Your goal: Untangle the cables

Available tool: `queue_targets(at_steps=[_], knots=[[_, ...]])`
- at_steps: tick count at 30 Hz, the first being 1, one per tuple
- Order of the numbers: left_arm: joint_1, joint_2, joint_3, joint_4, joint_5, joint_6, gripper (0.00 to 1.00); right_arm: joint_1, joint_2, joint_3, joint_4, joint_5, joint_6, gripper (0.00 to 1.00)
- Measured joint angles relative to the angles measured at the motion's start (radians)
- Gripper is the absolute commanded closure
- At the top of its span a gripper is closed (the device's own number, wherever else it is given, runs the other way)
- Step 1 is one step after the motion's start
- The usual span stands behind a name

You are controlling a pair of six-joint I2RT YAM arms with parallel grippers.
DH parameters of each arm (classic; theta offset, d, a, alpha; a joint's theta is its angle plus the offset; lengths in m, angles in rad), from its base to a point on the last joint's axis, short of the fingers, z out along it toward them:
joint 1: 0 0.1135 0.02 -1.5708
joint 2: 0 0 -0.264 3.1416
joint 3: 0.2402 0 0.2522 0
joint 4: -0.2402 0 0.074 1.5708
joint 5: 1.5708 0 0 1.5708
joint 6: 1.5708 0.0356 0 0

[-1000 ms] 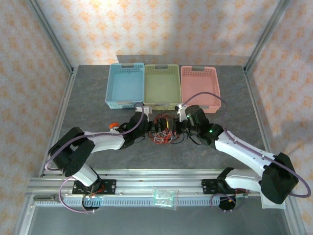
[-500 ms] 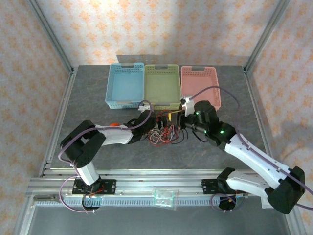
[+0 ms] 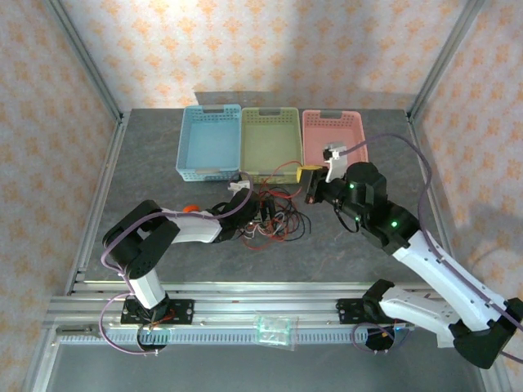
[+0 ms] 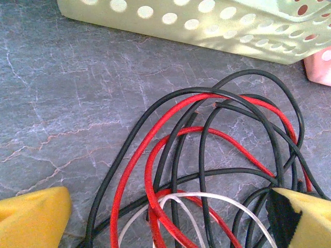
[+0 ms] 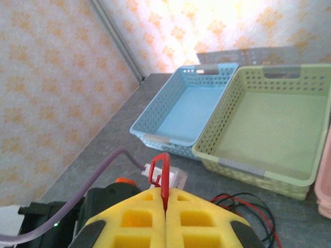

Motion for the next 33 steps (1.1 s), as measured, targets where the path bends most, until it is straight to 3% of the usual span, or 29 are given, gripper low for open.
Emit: queue_targets(at_steps=[15,33], knots=[[-0.006,-0.01,-0.04,0.061,-0.014,-0.02,0.0,0.0,-0.099,0.01,-0.001,0.53,0.017,1.0],[-0.006,-0.027,-0.083,0.116,-0.022,-0.021,0.01,0.0,-0.117,0.165,-0.007,0.711,-0.08,1.0]])
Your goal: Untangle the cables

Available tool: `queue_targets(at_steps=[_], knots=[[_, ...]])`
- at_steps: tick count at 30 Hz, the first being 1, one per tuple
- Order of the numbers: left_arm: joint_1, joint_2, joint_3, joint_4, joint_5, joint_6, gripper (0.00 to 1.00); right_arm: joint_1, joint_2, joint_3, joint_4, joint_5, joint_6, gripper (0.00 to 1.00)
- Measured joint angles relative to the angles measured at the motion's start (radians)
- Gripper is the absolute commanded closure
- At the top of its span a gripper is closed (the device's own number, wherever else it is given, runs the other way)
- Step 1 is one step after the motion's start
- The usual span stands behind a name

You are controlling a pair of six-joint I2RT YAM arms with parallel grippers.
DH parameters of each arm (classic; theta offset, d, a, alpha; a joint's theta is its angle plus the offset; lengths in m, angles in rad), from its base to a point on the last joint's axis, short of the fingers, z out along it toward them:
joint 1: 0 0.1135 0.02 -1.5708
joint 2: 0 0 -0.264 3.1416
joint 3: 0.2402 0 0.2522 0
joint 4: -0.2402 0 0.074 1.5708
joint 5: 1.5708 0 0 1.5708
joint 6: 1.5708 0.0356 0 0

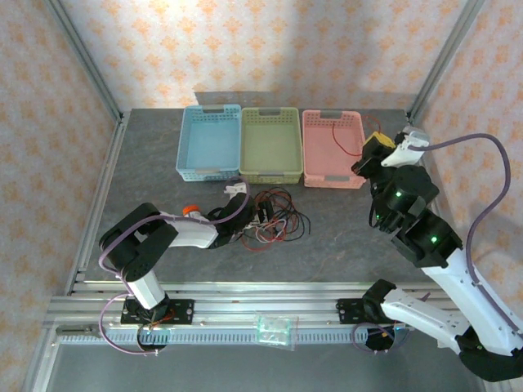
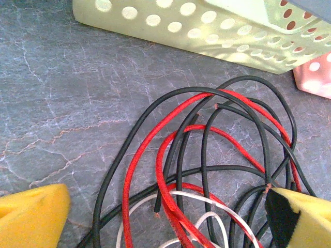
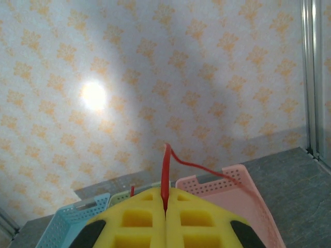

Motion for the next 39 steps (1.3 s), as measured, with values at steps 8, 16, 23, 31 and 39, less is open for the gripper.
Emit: queue_targets(at_steps=[8,16,23,31,39], knots=[[0.0,-0.085,-0.035,-0.049,0.034,0.008,0.01,0.0,0.072,0.082,-0.006,0.006,-0.023,1.0],[0.0,-0.312,0.02,-0.176,0.013,0.048,0.01,-0.015,0.224,0.159,-0.039,0.003,-0.005,1.0],[0.0,-0.421,0.122,-0.232,0.005,0.107,0.01,-0.089,0.357,0.232,-0.053,-0.063,0.019,1.0],[0.0,-0.299,0.33,-0.233,0.066,0.154,0.01,-0.183,0.489,0.367,-0.048,-0.187,0.029,1.0],[0.001,-0.08,0.535,-0.289,0.083,0.164,0.01,-0.276,0.578,0.411,-0.014,-0.267,0.021,1.0]])
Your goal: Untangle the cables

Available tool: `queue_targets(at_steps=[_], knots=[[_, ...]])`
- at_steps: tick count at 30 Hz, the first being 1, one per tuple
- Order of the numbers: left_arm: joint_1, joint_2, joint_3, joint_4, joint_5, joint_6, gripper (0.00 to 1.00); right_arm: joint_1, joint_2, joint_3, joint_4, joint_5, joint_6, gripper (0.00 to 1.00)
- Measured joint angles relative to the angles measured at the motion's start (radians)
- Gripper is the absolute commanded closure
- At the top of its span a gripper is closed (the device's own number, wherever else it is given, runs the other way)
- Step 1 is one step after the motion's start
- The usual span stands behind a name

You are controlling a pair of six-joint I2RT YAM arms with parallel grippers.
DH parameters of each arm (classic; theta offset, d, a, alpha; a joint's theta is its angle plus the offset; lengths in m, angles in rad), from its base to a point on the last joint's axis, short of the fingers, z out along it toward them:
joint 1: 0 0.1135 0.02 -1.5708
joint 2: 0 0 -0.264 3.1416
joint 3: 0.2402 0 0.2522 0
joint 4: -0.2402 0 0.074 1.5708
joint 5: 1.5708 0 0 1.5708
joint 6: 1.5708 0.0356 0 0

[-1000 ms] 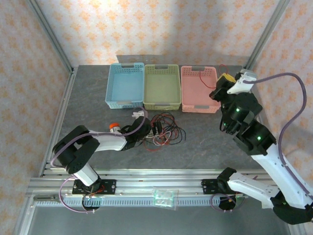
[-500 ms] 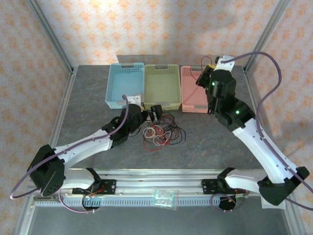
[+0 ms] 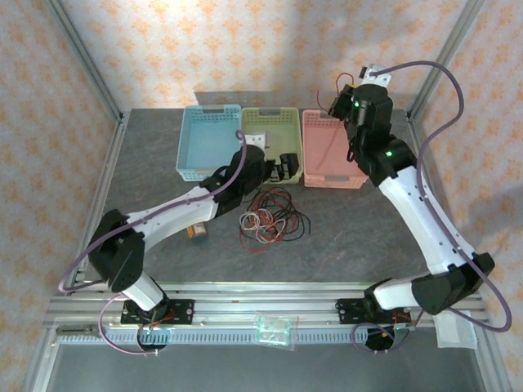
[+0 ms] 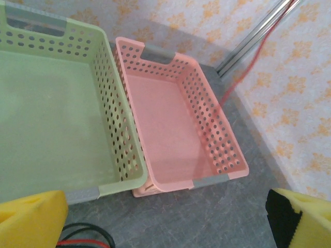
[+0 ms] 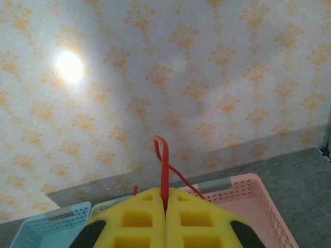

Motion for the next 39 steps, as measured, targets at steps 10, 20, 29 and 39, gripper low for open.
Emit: queue_targets(at_steps=[10,20,29,39], knots=[[0.021,0.194,0.198,-0.019,-0.011,0.037,0.01,-0.082,0.18,0.121,0.023,-0.116,-0.019,1.0],[0.047,0.394,0.499,-0.114,-0.015,0.123,0.01,-0.129,0.36,0.213,0.022,-0.154,-0.031,1.0],[0.047,0.413,0.496,-0.131,-0.01,0.133,0.01,-0.133,0.487,0.151,0.014,-0.153,-0.036,1.0],[0.047,0.413,0.379,-0.129,0.028,0.104,0.0,-0.171,0.537,-0.028,0.014,-0.131,0.008,1.0]])
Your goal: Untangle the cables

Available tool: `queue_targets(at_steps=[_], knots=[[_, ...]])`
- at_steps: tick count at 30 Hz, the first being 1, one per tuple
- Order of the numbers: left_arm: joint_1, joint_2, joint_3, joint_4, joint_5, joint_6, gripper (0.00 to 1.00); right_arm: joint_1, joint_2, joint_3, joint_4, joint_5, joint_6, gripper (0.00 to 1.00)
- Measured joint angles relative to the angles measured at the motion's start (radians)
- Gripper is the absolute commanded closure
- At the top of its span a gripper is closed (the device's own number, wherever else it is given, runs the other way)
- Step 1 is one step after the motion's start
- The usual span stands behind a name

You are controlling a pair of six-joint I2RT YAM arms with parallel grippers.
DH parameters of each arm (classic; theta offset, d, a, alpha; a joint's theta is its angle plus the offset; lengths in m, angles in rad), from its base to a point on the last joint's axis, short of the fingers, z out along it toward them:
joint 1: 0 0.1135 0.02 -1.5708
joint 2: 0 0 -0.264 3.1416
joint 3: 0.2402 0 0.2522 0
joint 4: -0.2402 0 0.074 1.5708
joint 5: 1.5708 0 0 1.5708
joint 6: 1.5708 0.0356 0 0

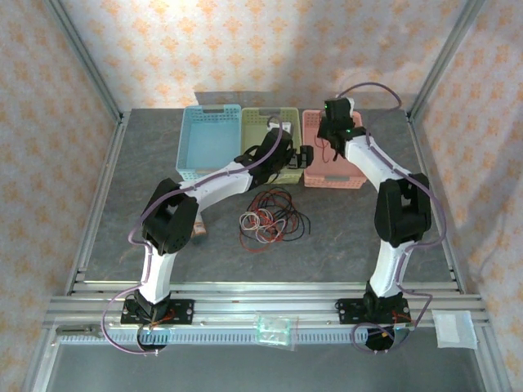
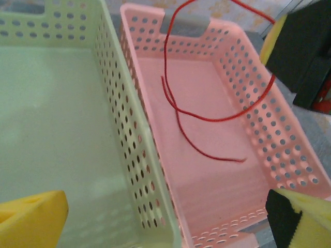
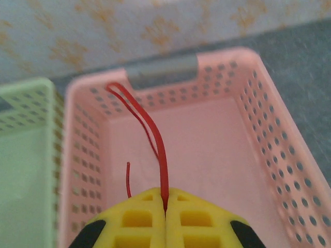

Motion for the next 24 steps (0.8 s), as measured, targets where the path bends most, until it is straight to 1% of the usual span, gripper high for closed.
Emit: queue_targets(at_steps=[8,9,10,14,18,22,24], knots=[[-0.026,-0.015,-0.088,0.006,-0.006,-0.001,0.01,-0.013,0.032,-0.094,-0.001,0.042,-0.001,1.0],[-0.032,-0.015,-0.094,0.005,-0.006,-0.001,0.01,-0.013,0.04,-0.094,-0.001,0.052,0.0,0.98],[-0.038,-0.015,-0.099,0.005,-0.008,-0.001,0.0,-0.013,0.048,-0.094,-0.001,0.066,0.0,0.94],[-0.062,-0.02,-0.114,0.002,-0.014,-0.001,0.01,-0.014,0.067,-0.094,-0.024,0.127,-0.003,0.62],[-0.079,-0.038,-0.125,-0.005,-0.033,0.0,0.01,-0.013,0.066,-0.094,-0.035,0.179,-0.002,0.51],[-0.08,-0.068,-0.139,-0.006,-0.041,0.0,0.0,-0.013,0.04,-0.105,-0.037,0.203,-0.001,0.45],[-0.08,-0.085,-0.144,-0.009,-0.049,0.001,0.01,-0.013,-0.003,-0.126,-0.037,0.206,-0.003,0.45]])
